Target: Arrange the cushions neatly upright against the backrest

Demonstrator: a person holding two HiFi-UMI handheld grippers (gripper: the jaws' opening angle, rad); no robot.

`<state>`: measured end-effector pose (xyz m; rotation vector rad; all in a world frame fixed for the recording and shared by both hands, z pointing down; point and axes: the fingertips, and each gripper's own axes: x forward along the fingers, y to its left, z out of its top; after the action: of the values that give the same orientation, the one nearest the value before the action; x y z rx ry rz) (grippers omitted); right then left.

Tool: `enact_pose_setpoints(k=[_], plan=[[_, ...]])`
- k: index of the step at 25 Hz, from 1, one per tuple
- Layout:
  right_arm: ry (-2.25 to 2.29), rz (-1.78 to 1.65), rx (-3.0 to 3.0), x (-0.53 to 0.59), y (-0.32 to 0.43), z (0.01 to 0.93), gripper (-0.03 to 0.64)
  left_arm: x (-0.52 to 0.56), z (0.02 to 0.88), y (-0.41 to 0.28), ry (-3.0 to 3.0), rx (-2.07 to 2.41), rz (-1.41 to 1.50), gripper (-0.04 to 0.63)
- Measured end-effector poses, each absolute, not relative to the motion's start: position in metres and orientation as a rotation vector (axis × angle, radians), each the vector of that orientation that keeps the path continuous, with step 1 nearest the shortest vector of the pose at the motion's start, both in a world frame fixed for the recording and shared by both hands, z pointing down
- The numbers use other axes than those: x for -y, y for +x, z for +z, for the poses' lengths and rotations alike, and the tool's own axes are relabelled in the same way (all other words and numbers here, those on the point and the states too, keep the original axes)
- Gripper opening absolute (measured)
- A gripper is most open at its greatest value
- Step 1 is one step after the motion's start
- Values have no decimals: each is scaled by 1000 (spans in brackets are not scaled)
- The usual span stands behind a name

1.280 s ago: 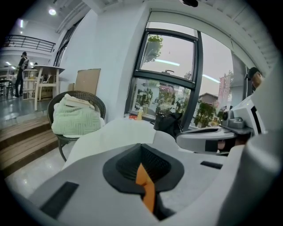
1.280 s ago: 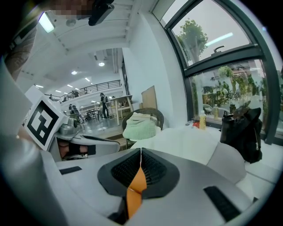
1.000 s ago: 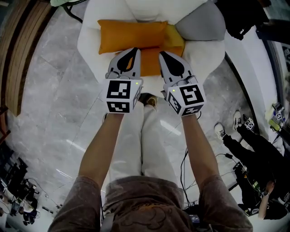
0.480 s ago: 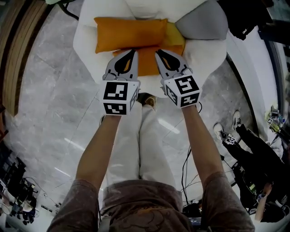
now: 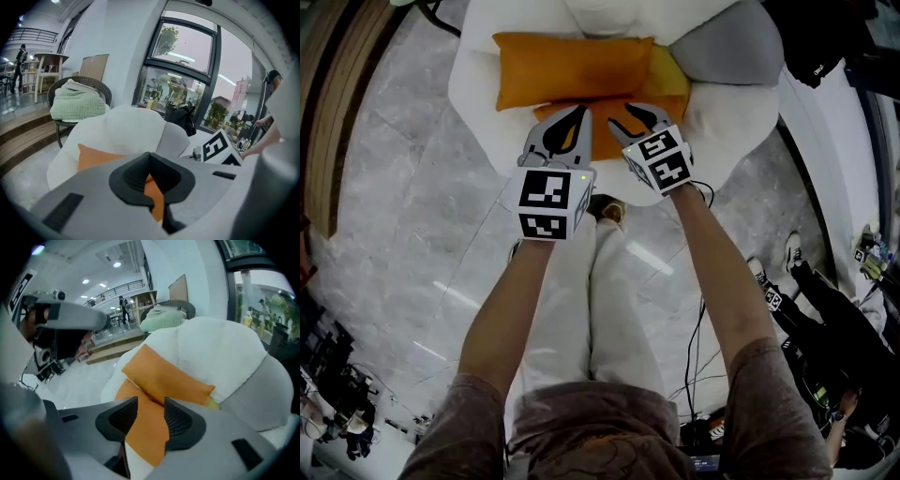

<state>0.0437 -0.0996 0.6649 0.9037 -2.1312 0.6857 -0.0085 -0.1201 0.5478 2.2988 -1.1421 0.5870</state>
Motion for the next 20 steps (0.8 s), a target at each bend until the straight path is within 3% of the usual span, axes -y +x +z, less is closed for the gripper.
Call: enact_pose_setpoints(k=[10, 20], plan=[[530, 498, 1907, 78, 49, 752, 184, 124, 573, -12, 2268, 1142, 612, 5], [473, 545, 1868, 80, 47, 774, 184, 129, 592, -22, 2219, 1150, 625, 5]])
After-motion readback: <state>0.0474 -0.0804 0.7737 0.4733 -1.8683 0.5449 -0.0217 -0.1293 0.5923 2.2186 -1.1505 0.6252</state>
